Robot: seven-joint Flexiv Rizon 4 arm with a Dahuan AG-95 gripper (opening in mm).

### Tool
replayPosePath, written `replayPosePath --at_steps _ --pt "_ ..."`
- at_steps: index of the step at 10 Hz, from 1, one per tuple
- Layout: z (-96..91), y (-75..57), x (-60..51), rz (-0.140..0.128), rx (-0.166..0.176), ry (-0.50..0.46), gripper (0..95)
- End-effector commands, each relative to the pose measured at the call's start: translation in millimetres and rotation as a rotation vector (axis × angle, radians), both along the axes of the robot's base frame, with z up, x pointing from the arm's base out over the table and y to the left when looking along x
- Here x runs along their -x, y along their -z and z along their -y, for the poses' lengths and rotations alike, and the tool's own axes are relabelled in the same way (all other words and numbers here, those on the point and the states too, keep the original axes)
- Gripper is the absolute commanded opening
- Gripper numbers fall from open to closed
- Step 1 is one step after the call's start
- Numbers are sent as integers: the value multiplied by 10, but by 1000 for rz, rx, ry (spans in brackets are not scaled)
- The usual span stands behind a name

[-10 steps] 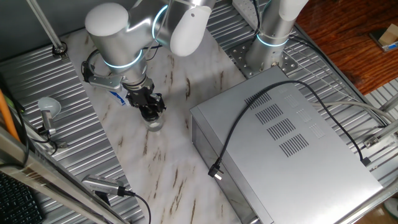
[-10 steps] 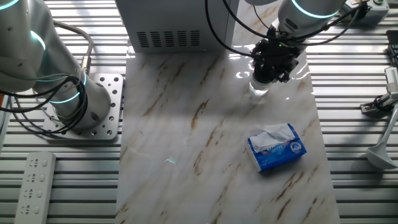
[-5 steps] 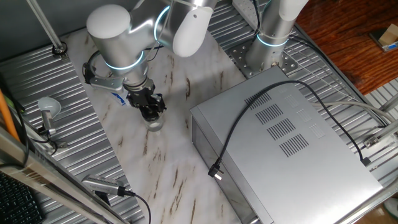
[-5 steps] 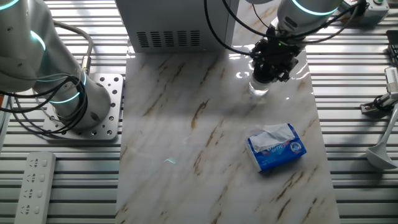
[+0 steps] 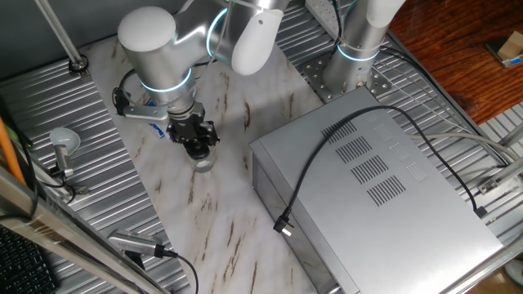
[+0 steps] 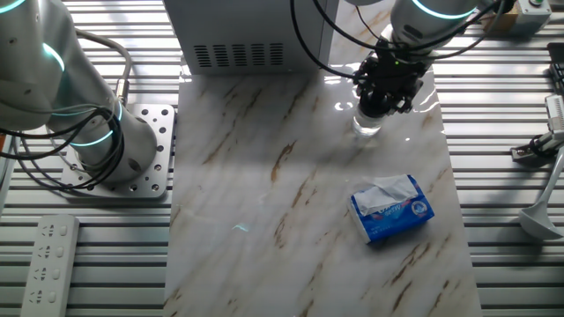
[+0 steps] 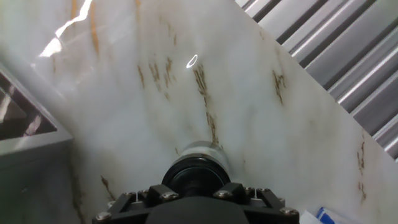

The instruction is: Unscrew the lid from the jar

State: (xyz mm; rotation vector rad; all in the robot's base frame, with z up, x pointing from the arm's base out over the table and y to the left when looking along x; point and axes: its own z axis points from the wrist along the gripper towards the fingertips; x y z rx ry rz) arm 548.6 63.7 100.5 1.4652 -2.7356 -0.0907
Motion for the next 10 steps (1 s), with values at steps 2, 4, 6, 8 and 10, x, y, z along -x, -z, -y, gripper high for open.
replayPosePath --at_steps 2,4,6,8,10 --pt "-3 59 2 11 -7 -88 380" --pt "-3 62 2 17 -12 -115 380" --pt "-3 65 2 20 -13 -150 380" --pt "-4 69 2 22 -16 -150 380" --pt "-4 72 2 21 -18 -148 380"
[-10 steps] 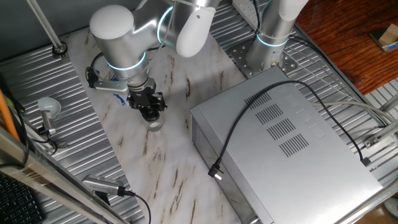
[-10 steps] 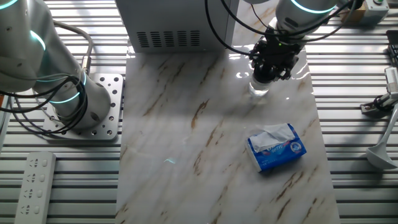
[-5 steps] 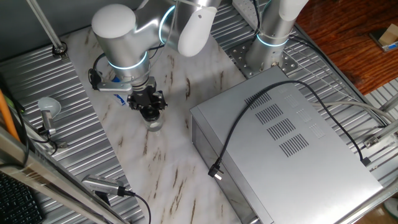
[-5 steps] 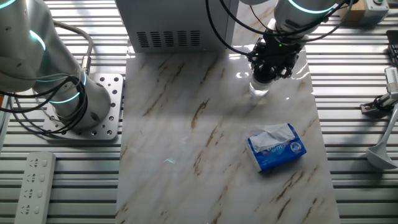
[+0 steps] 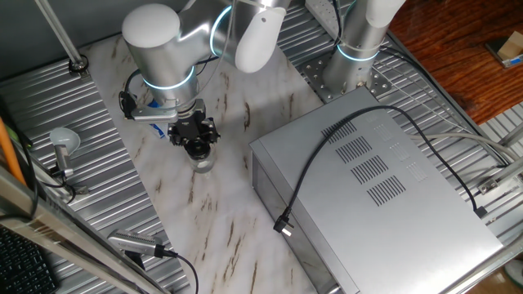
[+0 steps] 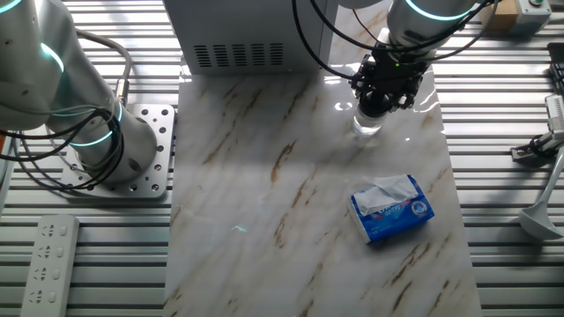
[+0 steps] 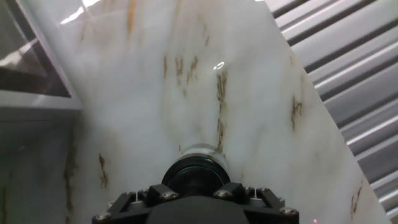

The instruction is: Unscrew the lid from the jar

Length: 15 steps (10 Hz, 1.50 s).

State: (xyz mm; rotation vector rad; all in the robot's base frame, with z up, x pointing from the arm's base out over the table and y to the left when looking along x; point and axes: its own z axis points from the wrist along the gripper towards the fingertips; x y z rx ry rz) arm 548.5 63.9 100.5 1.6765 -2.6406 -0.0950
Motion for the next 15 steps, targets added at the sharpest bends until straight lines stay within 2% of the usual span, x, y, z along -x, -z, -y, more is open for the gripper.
replayPosePath --at_steps 1,15 --pt "-2 73 2 -4 -2 1 570" --pt "-2 73 2 -4 -2 1 570"
